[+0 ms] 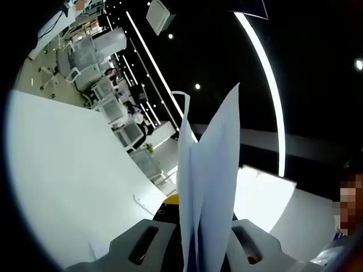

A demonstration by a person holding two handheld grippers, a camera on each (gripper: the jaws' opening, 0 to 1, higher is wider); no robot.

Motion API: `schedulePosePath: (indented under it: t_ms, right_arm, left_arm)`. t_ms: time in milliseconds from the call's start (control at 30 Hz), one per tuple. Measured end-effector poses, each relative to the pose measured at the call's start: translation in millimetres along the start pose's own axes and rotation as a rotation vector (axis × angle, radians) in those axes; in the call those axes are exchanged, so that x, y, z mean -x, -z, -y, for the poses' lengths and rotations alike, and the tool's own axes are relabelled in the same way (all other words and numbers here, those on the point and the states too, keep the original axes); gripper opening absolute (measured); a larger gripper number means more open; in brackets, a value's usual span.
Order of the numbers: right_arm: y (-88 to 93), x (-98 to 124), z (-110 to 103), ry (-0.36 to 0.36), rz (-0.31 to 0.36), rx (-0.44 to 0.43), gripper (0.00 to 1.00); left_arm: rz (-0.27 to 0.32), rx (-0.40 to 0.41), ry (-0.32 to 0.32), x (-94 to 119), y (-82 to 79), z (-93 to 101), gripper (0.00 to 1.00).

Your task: Organize the stack of printing papers by aligning and flattening the scattered papers on the table

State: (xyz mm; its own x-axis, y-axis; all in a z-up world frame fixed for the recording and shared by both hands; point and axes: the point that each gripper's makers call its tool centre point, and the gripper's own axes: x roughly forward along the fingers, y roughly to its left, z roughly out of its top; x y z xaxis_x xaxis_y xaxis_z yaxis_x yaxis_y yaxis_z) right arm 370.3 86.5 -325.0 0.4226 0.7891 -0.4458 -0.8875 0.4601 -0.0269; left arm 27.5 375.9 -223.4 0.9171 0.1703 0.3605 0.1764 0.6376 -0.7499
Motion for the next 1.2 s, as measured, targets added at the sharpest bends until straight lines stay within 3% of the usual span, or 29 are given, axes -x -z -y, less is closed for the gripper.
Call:
schedulePosePath:
  t_ms: [1200]
  right_arm:
    - [-1.8,1.7,-2.5,0.003,-0.005,0.017,0.0]
  left_arm:
    - [0.001,0.007,-0.008,2.4,1.0,-2.9,0.06]
